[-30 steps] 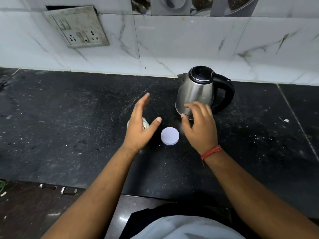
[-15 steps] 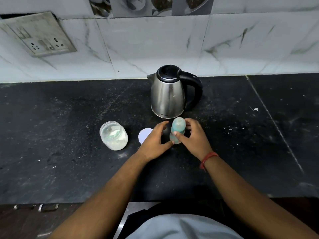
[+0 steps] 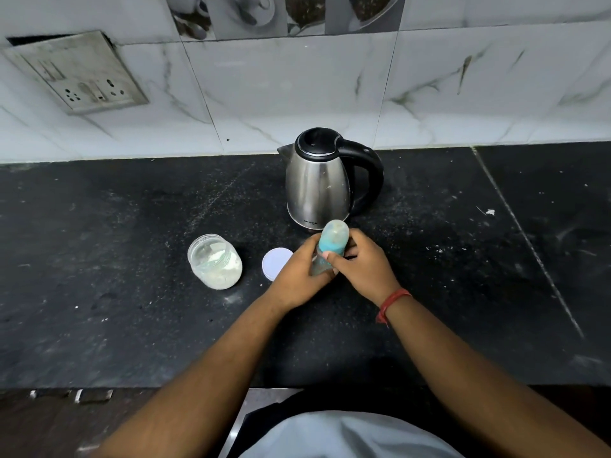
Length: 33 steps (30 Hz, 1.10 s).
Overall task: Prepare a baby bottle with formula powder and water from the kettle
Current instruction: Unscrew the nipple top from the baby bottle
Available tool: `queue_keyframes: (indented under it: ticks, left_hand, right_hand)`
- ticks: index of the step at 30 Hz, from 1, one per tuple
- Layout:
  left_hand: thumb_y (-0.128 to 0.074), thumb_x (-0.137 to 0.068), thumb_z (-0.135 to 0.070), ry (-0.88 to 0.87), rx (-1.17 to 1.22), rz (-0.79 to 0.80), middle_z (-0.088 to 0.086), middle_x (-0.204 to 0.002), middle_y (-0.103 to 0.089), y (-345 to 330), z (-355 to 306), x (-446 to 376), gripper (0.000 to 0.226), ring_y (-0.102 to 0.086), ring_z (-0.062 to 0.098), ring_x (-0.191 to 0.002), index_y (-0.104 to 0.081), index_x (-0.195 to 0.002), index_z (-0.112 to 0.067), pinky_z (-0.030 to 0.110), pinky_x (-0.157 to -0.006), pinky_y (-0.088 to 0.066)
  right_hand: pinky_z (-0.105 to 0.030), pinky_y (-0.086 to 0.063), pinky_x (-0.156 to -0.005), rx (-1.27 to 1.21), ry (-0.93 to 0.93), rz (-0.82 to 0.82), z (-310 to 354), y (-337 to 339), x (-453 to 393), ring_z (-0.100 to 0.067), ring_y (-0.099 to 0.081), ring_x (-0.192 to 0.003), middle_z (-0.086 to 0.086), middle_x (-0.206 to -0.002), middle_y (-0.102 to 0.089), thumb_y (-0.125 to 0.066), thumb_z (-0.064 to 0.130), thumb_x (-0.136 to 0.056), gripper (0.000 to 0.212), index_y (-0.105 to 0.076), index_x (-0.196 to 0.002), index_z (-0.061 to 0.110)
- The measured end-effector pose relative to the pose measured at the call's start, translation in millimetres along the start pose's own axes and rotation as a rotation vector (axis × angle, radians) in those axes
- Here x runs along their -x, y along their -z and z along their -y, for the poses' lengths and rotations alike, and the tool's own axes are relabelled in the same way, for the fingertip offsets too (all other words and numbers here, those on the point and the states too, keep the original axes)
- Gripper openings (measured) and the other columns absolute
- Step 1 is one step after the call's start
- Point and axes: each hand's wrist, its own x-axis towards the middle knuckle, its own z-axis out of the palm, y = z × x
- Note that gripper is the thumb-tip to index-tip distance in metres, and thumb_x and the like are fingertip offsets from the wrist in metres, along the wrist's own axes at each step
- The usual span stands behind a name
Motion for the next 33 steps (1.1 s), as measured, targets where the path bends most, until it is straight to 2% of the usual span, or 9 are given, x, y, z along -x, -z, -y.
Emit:
queue_keyframes:
  ticks: [3,5,8,11,14,18,24,29,33]
  left_hand:
    - [-0.074,-0.093,-0.023,-0.004,0.009,-0.053,-0.017,-0.126,-0.063,3.1,-1.8,5.5,0.061,-0.064,0.000,-0.113,-0.044,-0.145,-0.025,0.017,-0.094,-0.049]
    - [-0.074,-0.093,-0.026,-0.043,-0.052,-0.085,-0.015,-0.121,-0.065,6.9,-3.8,8.7,0.057,-0.065,0.002,-0.108,-0.047,-0.143,-0.024,0.017,-0.090,-0.050]
    - [-0.074,-0.088,-0.030,-0.129,-0.216,-0.147,-0.008,-0.120,-0.062,13.8,-6.1,13.3,0.058,-0.060,0.003,-0.103,-0.050,-0.140,-0.023,0.011,-0.087,-0.043]
    - [-0.071,-0.084,-0.039,-0.165,-0.369,-0.163,-0.008,-0.114,-0.058,17.9,-9.2,16.6,0.059,-0.055,0.002,-0.093,-0.050,-0.137,-0.025,0.017,-0.080,-0.043]
    - [-0.068,-0.085,-0.051,-0.160,-0.415,-0.175,-0.009,-0.115,-0.059,19.5,-10.9,18.4,0.061,-0.053,0.001,-0.091,-0.048,-0.137,-0.026,0.017,-0.078,-0.043]
    - [-0.072,-0.088,-0.054,-0.150,-0.311,-0.164,-0.011,-0.116,-0.062,23.3,-13.0,19.1,0.062,-0.056,0.001,-0.097,-0.052,-0.138,-0.023,0.009,-0.082,-0.040]
    - [-0.078,-0.088,-0.039,-0.137,-0.072,-0.068,-0.003,-0.102,-0.068,31.8,-14.6,22.2,0.047,-0.065,0.017,-0.089,-0.060,-0.125,-0.017,0.037,-0.081,-0.054]
    - [-0.079,-0.090,-0.030,-0.062,0.110,0.006,0.001,-0.103,-0.070,36.0,-18.8,26.3,0.043,-0.064,0.007,-0.090,-0.060,-0.126,-0.016,0.030,-0.084,-0.053]
    - [-0.075,-0.088,-0.035,0.066,0.301,0.090,0.000,-0.098,-0.069,40.6,-27.1,29.2,0.046,-0.067,0.014,-0.086,-0.060,-0.127,-0.017,0.032,-0.080,-0.057]
  right_hand:
    - [-0.013,-0.053,-0.068,-0.145,-0.012,0.105,10.5,1.5,0.8,0.002,-0.071,-0.083,0.010,-0.095,-0.074,-0.080,0.030,-0.084,0.037,-0.064,-0.117,0.026]
    - [-0.013,-0.052,-0.069,-0.160,-0.011,0.140,16.7,3.7,0.5,0.002,-0.071,-0.084,0.010,-0.097,-0.074,-0.077,0.033,-0.088,0.031,-0.064,-0.116,0.027]
    - [-0.024,-0.055,-0.072,-0.076,0.011,0.094,25.7,8.5,-3.3,-0.006,-0.068,-0.087,0.006,-0.098,-0.070,-0.067,0.045,-0.093,0.025,-0.062,-0.108,0.025]
    - [-0.011,-0.042,-0.056,0.062,0.056,0.065,35.8,13.6,-8.5,0.002,-0.059,-0.066,0.010,-0.077,-0.064,-0.061,0.057,-0.093,0.033,-0.060,-0.093,0.024]
    - [-0.010,-0.041,-0.054,0.151,0.074,0.081,44.2,16.1,-12.9,0.004,-0.058,-0.062,0.010,-0.069,-0.063,-0.058,0.062,-0.092,0.041,-0.059,-0.082,0.023]
    - [-0.014,-0.041,-0.052,0.202,0.076,0.079,48.9,14.1,-16.3,0.001,-0.056,-0.059,0.007,-0.067,-0.063,-0.060,0.059,-0.092,0.043,-0.060,-0.079,0.018]
    - [-0.016,-0.039,-0.051,0.197,0.112,0.110,52.7,9.5,-13.5,-0.001,-0.054,-0.057,0.006,-0.066,-0.061,-0.063,0.046,-0.095,0.036,-0.060,-0.081,0.014]
    - [-0.019,-0.041,-0.057,0.114,0.143,0.176,55.1,11.4,-12.8,-0.001,-0.052,-0.062,0.005,-0.072,-0.062,-0.063,0.042,-0.095,0.030,-0.060,-0.084,0.014]
    - [-0.021,-0.046,-0.056,-0.025,0.167,0.241,58.2,17.0,-12.4,-0.001,-0.054,-0.061,0.008,-0.076,-0.061,-0.056,0.044,-0.090,0.026,-0.061,-0.090,0.018]
